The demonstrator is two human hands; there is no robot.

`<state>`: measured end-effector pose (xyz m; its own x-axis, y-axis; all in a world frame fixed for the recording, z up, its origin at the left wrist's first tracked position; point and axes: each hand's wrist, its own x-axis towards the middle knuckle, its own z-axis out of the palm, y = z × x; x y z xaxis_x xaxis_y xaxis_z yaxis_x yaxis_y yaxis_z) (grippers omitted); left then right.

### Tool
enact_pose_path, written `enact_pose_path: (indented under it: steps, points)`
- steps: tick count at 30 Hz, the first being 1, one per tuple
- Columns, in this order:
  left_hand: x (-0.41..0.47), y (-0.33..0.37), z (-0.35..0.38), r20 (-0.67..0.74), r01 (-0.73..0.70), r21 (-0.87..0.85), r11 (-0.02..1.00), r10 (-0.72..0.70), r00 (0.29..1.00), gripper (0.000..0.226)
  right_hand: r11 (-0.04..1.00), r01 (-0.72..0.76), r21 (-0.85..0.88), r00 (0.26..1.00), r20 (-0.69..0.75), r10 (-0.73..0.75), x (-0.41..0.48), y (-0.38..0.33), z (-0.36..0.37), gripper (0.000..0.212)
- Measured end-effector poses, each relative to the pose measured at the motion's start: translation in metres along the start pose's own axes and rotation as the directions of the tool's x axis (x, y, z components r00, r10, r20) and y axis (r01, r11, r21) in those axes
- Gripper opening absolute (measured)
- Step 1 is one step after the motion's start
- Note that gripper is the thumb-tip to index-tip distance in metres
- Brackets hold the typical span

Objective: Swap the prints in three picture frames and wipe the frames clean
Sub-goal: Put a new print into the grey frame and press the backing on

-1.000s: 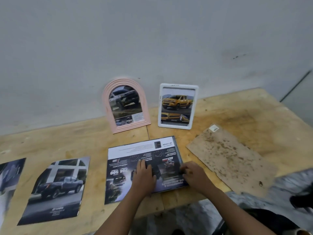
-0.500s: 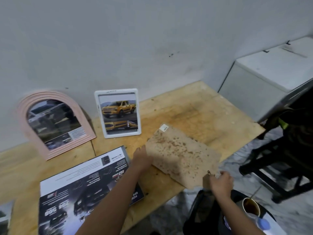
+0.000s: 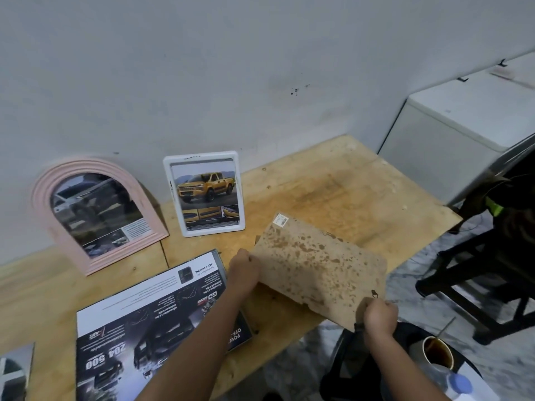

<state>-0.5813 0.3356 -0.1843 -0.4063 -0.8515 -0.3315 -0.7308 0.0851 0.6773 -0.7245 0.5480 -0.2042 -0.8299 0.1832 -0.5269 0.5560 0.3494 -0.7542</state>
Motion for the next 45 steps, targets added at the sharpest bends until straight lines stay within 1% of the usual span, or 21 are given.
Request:
enact_pose_path:
  steps: [2, 4, 7, 9, 12, 14, 16, 19, 21, 25, 27, 30, 31, 33, 36, 39, 41, 42, 43, 45]
  points:
    - [-0.007, -0.006, -0.01, 0.0, -0.029, -0.082, 0.996, 0.029, 1.0, 0.024, 1.0, 0.03, 0.006, 0.999, -0.02, -0.03, -0.007, 0.003, 0.004, 0.011]
    - [-0.018, -0.02, -0.022, -0.034, -0.037, -0.151, 0.988, 0.032, 0.999, 0.029, 0.998, 0.069, 0.015, 0.998, -0.015, -0.068, -0.018, 0.007, 0.011, 0.008]
    - [-0.038, -0.05, -0.04, -0.081, -0.007, -0.244, 0.97, -0.013, 0.997, 0.028, 0.991, 0.131, -0.011, 0.991, 0.02, -0.13, -0.04, 0.013, 0.025, 0.014]
    - [-0.053, -0.072, -0.052, -0.118, 0.016, -0.306, 0.952, -0.055, 0.991, 0.028, 0.986, 0.163, -0.029, 0.986, 0.049, -0.161, -0.058, 0.015, 0.034, 0.012]
    - [-0.078, -0.108, -0.071, -0.194, 0.022, -0.392, 0.92, -0.106, 0.975, 0.029, 0.969, 0.238, -0.064, 0.965, 0.13, -0.228, -0.086, 0.021, 0.049, 0.016]
    - [-0.093, -0.131, -0.085, -0.242, 0.042, -0.414, 0.909, -0.155, 0.958, 0.028, 0.947, 0.31, -0.089, 0.938, 0.192, -0.289, -0.106, 0.026, 0.06, 0.019]
    - [-0.109, -0.151, -0.096, -0.298, 0.07, -0.42, 0.905, -0.21, 0.931, 0.028, 0.913, 0.399, -0.089, 0.894, 0.258, -0.366, -0.125, 0.033, 0.07, 0.019]
    - [-0.135, -0.176, -0.111, -0.385, 0.101, -0.453, 0.886, -0.296, 0.874, 0.029, 0.867, 0.491, -0.087, 0.827, 0.359, -0.432, -0.155, 0.043, 0.084, 0.011]
    - [-0.153, -0.193, -0.119, -0.415, 0.122, -0.473, 0.873, -0.343, 0.843, 0.026, 0.856, 0.506, -0.108, 0.799, 0.431, -0.418, -0.172, 0.048, 0.094, 0.01]
    - [-0.18, -0.214, -0.132, -0.408, 0.194, -0.496, 0.846, -0.424, 0.809, 0.01, 0.822, 0.533, -0.202, 0.747, 0.569, -0.344, -0.192, 0.057, 0.115, 0.014]
    - [-0.186, -0.221, -0.136, -0.395, 0.225, -0.483, 0.846, -0.44, 0.806, 0.009, 0.801, 0.552, -0.232, 0.715, 0.625, -0.312, -0.199, 0.058, 0.122, 0.014]
    - [-0.189, -0.232, -0.141, -0.379, 0.248, -0.438, 0.864, -0.427, 0.821, 0.012, 0.758, 0.586, -0.286, 0.695, 0.658, -0.289, -0.205, 0.057, 0.128, 0.03]
    - [-0.188, -0.235, -0.143, -0.386, 0.242, -0.41, 0.879, -0.408, 0.827, 0.017, 0.728, 0.612, -0.309, 0.683, 0.671, -0.289, -0.205, 0.057, 0.128, 0.035]
    - [-0.185, -0.241, -0.145, -0.391, 0.255, -0.342, 0.904, -0.384, 0.837, 0.026, 0.656, 0.669, -0.348, 0.648, 0.706, -0.286, -0.203, 0.055, 0.127, 0.038]
    - [-0.181, -0.242, -0.146, -0.378, 0.278, -0.316, 0.907, -0.39, 0.84, 0.028, 0.551, 0.728, -0.408, 0.617, 0.74, -0.267, -0.199, 0.046, 0.126, 0.033]
    - [-0.178, -0.24, -0.147, -0.361, 0.297, -0.33, 0.896, -0.411, 0.837, 0.031, 0.345, 0.792, -0.504, 0.59, 0.778, -0.217, -0.198, 0.038, 0.125, 0.039]
    - [-0.177, -0.242, -0.146, -0.347, 0.318, -0.327, 0.89, -0.426, 0.836, 0.035, 0.262, 0.804, -0.534, 0.587, 0.784, -0.203, -0.197, 0.036, 0.123, 0.044]
    - [-0.176, -0.244, -0.145, -0.339, 0.332, -0.321, 0.887, -0.435, 0.834, 0.036, 0.246, 0.811, -0.53, 0.578, 0.791, -0.202, -0.196, 0.037, 0.122, 0.046]
    - [-0.176, -0.244, -0.145, -0.329, 0.342, -0.307, 0.888, -0.436, 0.838, 0.037, 0.251, 0.821, -0.513, 0.563, 0.802, -0.199, -0.194, 0.038, 0.121, 0.049]
    - [-0.175, -0.244, -0.143, -0.311, 0.35, -0.295, 0.889, -0.435, 0.845, 0.036, 0.286, 0.831, -0.476, 0.537, 0.822, -0.192, -0.192, 0.043, 0.118, 0.057]
